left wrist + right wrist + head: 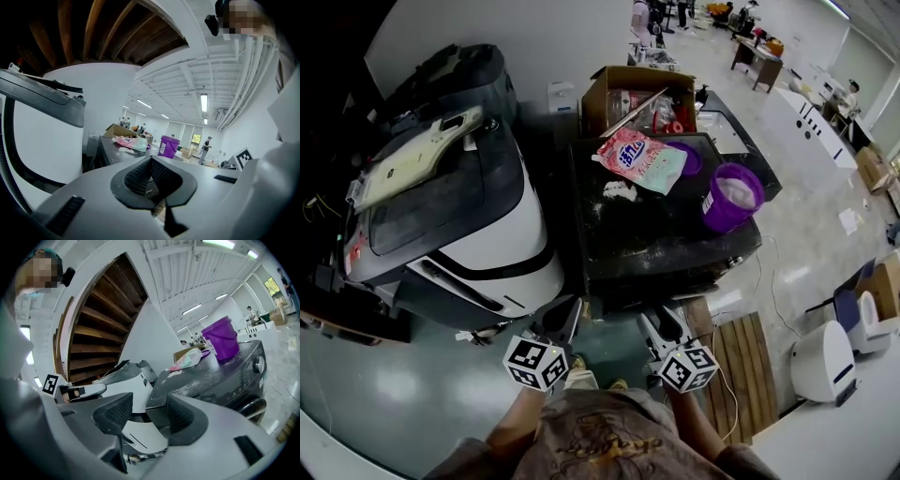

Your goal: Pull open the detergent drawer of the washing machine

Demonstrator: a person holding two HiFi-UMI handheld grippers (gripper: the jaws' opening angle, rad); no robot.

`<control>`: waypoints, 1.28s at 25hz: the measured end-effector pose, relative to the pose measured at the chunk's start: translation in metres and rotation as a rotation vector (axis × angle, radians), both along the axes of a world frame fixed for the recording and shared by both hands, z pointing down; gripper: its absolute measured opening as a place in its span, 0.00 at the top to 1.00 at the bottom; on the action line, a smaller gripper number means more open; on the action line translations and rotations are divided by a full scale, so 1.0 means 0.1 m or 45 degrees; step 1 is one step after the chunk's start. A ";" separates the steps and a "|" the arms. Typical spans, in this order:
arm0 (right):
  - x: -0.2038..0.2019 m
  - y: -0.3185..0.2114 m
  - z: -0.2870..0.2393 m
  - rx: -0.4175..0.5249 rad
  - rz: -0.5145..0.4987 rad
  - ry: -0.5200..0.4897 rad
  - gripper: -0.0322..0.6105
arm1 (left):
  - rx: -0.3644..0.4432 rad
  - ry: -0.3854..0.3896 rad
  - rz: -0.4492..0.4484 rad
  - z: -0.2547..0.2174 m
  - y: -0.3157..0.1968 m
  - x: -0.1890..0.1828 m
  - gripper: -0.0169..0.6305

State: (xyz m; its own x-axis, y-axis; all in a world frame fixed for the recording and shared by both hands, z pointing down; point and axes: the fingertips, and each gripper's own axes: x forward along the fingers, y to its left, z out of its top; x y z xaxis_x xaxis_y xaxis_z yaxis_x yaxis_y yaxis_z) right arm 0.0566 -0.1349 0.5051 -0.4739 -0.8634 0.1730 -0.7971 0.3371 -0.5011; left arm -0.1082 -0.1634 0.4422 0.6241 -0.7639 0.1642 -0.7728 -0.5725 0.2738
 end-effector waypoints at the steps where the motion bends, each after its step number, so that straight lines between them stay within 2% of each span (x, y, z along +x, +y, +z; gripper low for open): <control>1: -0.01 -0.01 0.03 -0.005 -0.007 -0.010 0.59 | -0.003 -0.001 -0.002 0.01 0.00 0.00 0.94; 6: -0.12 -0.06 0.16 -0.033 -0.071 -0.099 0.41 | -0.022 -0.008 -0.010 0.04 -0.01 -0.03 0.94; 11: -0.25 -0.19 0.50 -0.123 -0.099 -0.216 0.25 | -0.047 -0.011 -0.013 0.08 0.01 -0.06 0.94; 17: -0.34 -0.39 0.82 -0.187 -0.096 -0.454 0.22 | -0.087 -0.026 -0.036 0.15 0.05 -0.16 0.94; 24: -0.23 -0.64 1.22 -0.215 -0.032 -0.685 0.21 | -0.133 -0.069 -0.032 0.28 0.09 -0.22 0.94; 27: -0.23 -0.74 1.35 -0.214 -0.020 -0.734 0.21 | -0.160 -0.082 -0.028 0.36 0.10 -0.25 0.94; 29: -0.26 -0.80 1.40 -0.202 -0.028 -0.767 0.21 | -0.174 -0.088 -0.027 0.41 0.11 -0.26 0.94; 32: -0.36 -0.90 1.37 -0.120 -0.114 -0.823 0.21 | -0.192 -0.093 -0.036 0.46 0.12 -0.29 0.94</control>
State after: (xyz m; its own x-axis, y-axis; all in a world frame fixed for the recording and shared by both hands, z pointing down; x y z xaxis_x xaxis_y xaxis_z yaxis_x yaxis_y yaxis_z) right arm 0.0203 -0.2245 0.6417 -0.5766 -0.8111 -0.0979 -0.2965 0.3194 -0.9000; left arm -0.1375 -0.1519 0.4882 0.5846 -0.7445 0.3223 -0.8092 -0.5068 0.2971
